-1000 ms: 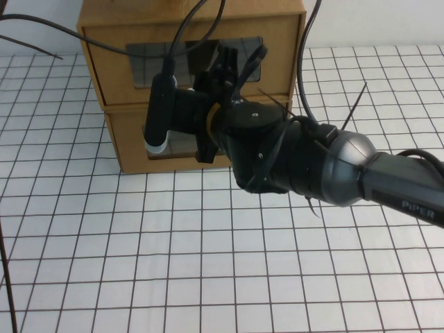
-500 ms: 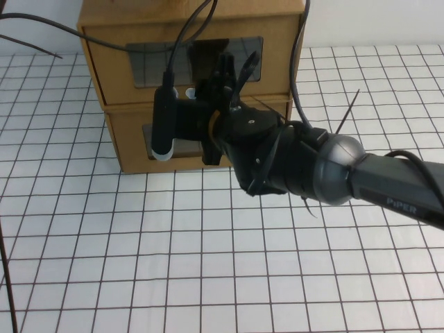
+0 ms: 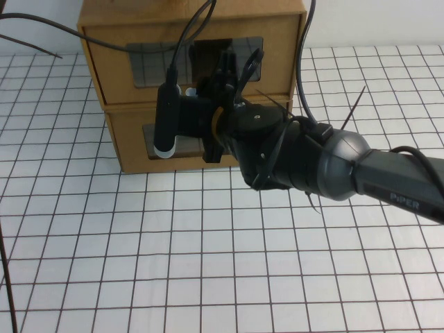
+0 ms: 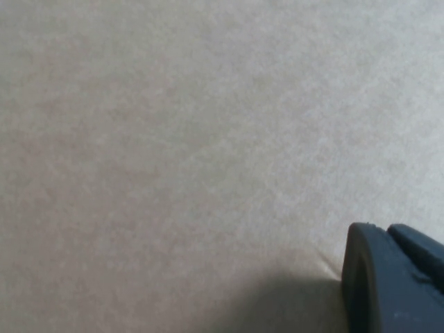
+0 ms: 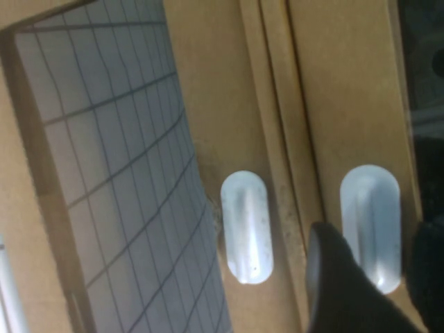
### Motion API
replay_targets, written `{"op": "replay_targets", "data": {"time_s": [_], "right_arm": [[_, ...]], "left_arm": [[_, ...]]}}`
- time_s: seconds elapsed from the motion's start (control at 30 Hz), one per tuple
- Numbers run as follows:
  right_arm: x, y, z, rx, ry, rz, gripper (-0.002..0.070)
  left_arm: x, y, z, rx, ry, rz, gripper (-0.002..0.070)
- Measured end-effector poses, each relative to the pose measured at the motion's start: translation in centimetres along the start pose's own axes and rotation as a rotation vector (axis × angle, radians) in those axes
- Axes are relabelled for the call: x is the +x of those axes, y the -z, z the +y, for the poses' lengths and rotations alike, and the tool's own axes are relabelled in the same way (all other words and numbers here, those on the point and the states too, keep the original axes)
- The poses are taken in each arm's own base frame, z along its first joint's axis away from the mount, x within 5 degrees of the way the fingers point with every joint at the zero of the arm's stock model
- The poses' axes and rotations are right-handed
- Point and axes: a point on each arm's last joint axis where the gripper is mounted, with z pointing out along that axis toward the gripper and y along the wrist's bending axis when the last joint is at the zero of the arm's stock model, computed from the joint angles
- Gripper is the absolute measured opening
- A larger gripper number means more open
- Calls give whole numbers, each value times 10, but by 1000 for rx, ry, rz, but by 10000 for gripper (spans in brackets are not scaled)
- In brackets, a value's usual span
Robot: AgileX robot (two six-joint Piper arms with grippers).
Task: Open the shoe box
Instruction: 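Pull the top drawer of the cardboard box fully open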
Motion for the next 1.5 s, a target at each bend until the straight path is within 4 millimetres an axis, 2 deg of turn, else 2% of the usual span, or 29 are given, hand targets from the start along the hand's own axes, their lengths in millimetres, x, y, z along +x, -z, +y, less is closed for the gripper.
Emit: {"op": "replay_targets", "data": {"time_s": [0.2,0.5,1.1,1.3,1.5], "right_arm": [[0,1,0,8,-37,16,218],[-10,7,6,18,-36,27,217],[-11,7,6,12,-36,18,191],[-8,-1,13,8,-13,29,191],[-4,-3,11,14,-10,36,191]], "left_arm": [[0,1,0,2,-1,3,-3],[0,1,0,2,-1,3,-3],[0,1,0,2,-1,3,-3],[0,1,0,2,-1,4,-3],[0,1,0,2,-1,4,-2]]}}
